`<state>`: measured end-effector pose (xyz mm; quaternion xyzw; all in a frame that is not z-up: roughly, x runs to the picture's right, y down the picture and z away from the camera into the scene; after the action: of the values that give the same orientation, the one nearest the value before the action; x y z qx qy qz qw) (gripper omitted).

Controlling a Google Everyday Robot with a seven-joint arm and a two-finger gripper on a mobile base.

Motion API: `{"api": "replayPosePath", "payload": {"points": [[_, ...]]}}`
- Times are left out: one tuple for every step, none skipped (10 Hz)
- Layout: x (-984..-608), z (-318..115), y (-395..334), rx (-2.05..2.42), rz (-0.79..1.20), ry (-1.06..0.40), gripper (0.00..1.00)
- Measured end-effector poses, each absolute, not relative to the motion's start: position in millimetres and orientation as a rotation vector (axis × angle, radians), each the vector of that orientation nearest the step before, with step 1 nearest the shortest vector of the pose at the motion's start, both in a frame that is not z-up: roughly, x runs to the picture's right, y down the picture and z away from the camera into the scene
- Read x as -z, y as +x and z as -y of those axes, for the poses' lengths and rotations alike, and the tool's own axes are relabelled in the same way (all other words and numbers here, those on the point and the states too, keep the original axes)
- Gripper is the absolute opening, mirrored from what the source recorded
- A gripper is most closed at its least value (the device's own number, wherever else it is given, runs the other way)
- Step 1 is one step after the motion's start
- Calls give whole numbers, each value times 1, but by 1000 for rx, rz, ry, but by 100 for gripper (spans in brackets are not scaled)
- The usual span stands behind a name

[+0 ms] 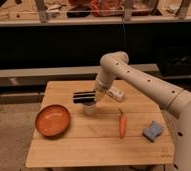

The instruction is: Place the eraser in the ceramic cup

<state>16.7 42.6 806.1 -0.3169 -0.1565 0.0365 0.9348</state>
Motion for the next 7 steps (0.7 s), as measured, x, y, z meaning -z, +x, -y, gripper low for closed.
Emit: {"api": "replayPosePath", "payload": {"points": [[-806, -43, 17, -73, 315, -651, 55], [-806, -42, 16, -72, 311, -653, 58], [-807, -42, 16, -71, 308, -655, 56], [-807, -43, 17, -73, 304, -657, 49], [-807, -43, 19, -74, 300, -658, 46], [-808, -44, 20, -75, 295, -659, 46], [-809, -45, 19, -74, 292, -664, 46]]}}
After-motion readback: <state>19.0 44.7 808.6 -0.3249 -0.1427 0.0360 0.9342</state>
